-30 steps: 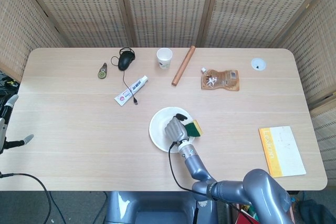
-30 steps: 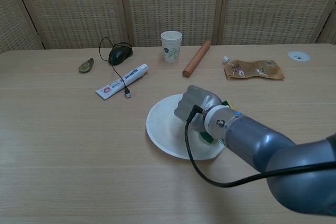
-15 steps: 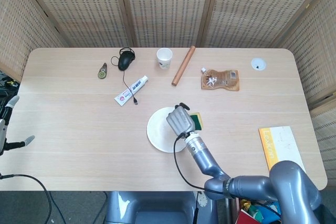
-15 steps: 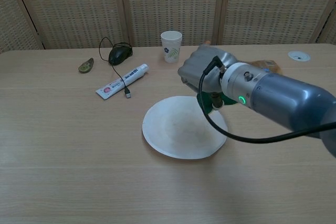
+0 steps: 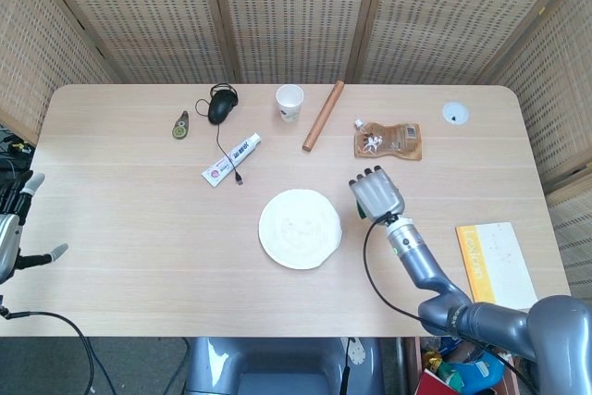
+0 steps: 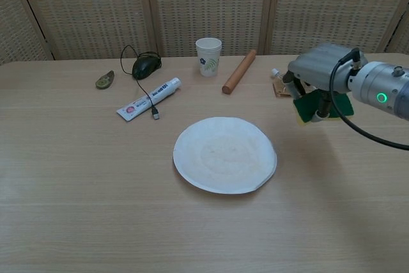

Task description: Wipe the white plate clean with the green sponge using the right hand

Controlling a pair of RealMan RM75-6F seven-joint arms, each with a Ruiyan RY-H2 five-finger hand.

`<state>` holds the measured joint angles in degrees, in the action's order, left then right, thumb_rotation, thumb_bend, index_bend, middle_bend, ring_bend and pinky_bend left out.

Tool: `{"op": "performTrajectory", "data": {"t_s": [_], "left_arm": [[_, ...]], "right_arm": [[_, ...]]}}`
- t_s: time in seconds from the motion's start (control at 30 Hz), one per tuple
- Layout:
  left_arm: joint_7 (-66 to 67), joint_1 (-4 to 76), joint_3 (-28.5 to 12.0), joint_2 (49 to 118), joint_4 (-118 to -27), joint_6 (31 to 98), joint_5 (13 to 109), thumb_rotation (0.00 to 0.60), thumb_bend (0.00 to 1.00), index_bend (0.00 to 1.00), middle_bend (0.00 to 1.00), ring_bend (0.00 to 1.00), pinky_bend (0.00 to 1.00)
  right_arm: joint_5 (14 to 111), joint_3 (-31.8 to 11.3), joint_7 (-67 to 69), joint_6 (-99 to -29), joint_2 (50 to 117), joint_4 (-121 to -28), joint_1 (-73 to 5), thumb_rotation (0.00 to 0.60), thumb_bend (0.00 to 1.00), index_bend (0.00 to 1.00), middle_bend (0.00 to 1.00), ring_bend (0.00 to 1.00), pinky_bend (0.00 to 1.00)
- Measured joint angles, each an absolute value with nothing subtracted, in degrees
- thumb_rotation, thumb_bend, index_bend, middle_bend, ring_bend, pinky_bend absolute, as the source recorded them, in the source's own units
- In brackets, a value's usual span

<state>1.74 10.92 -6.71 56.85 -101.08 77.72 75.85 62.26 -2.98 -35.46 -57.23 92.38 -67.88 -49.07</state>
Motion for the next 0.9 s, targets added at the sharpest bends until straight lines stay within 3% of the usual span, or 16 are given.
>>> {"op": "performTrajectory", "data": {"t_s": [0.13, 0.23, 0.57, 0.9], "left_arm": [[2.75, 10.91, -6.35, 57.21, -101.54, 77.71, 76.01, 0.6, 0.0, 0.0, 0.0, 0.0, 0.0], [3.12, 10.75, -6.18, 57.33, -101.81, 77.99, 76.1, 0.6, 0.0, 0.0, 0.0, 0.0, 0.0], [3.04, 10.3, -5.55, 57.59, -101.69, 78.25, 76.61, 0.6, 0.0, 0.0, 0.0, 0.0, 0.0], [2.65, 8.71, -4.33, 60.31, -98.84, 80.86, 78.59, 0.6, 0.0, 0.0, 0.0, 0.0, 0.0]], "right_arm": [[64.15, -1.86, -28.42, -53.23, 93.62, -61.32, -46.56, 0.6, 0.0, 0.22, 0.13, 0.06, 0.17], [65.67, -1.87, -25.15, -52.33, 94.24, -60.29, -45.52, 0.6, 0.0, 0.13, 0.04, 0.0, 0.09], [67.35, -3.61, -23.05, -56.07, 91.72, -66.71, -42.82, 0.6, 0.0, 0.1, 0.0, 0.0, 0.02], [74.97, -2.43, -16.8, -70.63, 79.82, -84.36, -34.26, 0.6, 0.0, 0.06, 0.0, 0.0, 0.0]]}}
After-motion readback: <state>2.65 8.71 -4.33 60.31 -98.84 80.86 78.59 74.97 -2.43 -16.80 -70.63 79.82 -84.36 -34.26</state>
